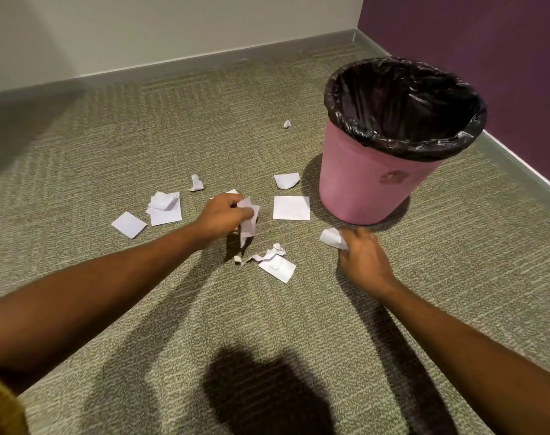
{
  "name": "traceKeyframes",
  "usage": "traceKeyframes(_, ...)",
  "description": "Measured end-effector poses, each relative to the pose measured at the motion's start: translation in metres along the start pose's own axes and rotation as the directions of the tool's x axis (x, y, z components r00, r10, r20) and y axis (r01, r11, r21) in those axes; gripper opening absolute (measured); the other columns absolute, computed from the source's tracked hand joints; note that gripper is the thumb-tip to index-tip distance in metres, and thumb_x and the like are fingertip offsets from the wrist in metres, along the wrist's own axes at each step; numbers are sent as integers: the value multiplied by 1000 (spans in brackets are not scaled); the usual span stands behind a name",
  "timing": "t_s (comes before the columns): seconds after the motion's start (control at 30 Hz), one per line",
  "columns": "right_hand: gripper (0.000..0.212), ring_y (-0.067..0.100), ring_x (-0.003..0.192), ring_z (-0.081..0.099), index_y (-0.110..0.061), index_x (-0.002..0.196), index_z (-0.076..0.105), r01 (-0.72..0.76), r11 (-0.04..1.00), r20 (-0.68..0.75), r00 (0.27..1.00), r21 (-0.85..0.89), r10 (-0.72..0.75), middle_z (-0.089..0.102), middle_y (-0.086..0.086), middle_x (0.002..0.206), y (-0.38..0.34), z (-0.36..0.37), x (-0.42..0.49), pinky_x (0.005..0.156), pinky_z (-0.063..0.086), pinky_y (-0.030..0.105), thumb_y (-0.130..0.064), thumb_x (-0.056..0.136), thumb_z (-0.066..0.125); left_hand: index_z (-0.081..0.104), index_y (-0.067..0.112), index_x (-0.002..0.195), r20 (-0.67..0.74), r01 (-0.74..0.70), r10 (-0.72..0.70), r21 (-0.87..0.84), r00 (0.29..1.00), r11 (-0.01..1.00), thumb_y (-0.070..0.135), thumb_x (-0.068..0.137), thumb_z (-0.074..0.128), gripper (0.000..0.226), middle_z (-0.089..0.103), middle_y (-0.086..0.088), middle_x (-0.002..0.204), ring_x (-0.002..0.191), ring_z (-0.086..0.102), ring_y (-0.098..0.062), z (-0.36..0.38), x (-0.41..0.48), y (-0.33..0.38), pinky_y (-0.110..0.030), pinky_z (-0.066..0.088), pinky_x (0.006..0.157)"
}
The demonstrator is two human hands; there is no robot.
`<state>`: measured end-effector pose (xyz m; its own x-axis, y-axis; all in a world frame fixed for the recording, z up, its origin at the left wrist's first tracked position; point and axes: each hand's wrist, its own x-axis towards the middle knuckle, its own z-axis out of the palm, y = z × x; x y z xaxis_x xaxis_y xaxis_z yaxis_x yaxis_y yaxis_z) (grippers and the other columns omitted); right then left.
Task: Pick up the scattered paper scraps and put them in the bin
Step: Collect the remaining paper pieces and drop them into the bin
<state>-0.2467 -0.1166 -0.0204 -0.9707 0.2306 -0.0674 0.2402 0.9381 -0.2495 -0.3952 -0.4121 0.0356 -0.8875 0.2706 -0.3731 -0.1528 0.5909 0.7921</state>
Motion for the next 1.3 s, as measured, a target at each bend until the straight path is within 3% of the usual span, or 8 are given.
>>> traceKeyframes(0.1, 27, 23, 92, 57, -6, 124, 69, 1, 999, -1, 1000, 43, -1, 60, 11, 110, -1, 1, -1, 71, 51, 35, -16, 99, 69, 65, 6, 101, 51, 61, -55, -130, 997, 990, 12, 91, 67, 11, 70, -19, 95, 87, 69, -33, -3, -2, -1, -40, 50, 71)
traceKeyframes(0.23, 16, 21, 82, 59, -11, 111, 68, 1, 990, 18, 1000, 140, -4, 57, 4, 101, -13, -1, -3, 61, 42, 30, -23, 102, 68, 60, 6, 128, 134, 122, -105, -125, 985, 985, 13, 93, 64, 36, 64, -15, 112, 92, 63, -28, -2, -4, -5, -28, 47, 59)
traceKeyframes(0.3, 11, 17, 78, 58, -15, 110, 65, -6, 973, 54, 999, 230, -6, 56, -1, 99, -25, -2, -4, 57, 42, 27, -24, 104, 66, 55, 9, 138, 147, 124, -112, -75, 983, 990, 20, 91, 65, 49, 63, -14, 121, 92, 65, -25, -2, -2, -9, -25, 48, 56)
traceKeyframes(0.5, 16, 16, 86, 61, -21, 115, 62, 65, 938, 148, 982, 339, -121, 55, -6, 104, -67, -1, -6, 71, 61, 38, -28, 102, 68, 64, 22, 117, 205, -68, 16, 247, 979, 967, 2, 94, 55, 31, 66, -11, 109, 88, 61, -22, 5, -7, -7, -31, 46, 63)
traceKeyframes(0.63, 26, 13, 88, 59, -21, 126, 63, 89, 954, 182, 972, 286, -146, 56, -5, 111, -86, 9, -8, 73, 57, 33, -28, 102, 68, 64, 31, 109, 297, -230, 93, 465, 950, 855, 25, 95, 51, 20, 73, -2, 111, 97, 69, -24, 9, -14, -17, -46, 59, 87)
traceKeyframes(0.8, 44, 17, 101, 57, -20, 132, 57, 115, 986, 185, 973, 125, -137, 57, -1, 120, -97, 25, -19, 82, 60, 39, -36, 95, 75, 57, 32, 109, 321, -306, 110, 663, 941, 683, 50, 94, 67, 26, 64, 9, 84, 73, 59, -12, 26, -21, -20, -32, 43, 60)
traceKeyframes(0.97, 19, 19, 85, 62, -22, 116, 64, 120, 985, 175, 974, 124, -141, 63, -2, 101, -100, 29, -28, 73, 62, 45, -30, 100, 71, 61, 30, 120, 313, -319, 110, 764, 943, 561, 44, 94, 63, 30, 60, 6, 94, 89, 60, -20, 40, -22, -21, -33, 43, 69)
traceKeyframes(1.3, 12, 14, 70, 64, -24, 104, 59, -34, 949, 237, 971, 313, -43, 65, -4, 88, -88, 9, -24, 53, 47, 30, -31, 103, 69, 61, 24, 93, 318, -318, 169, 507, 933, 801, 41, 107, 54, 23, 67, 0, 82, 72, 61, -20, 27, -14, -19, -31, 41, 63)
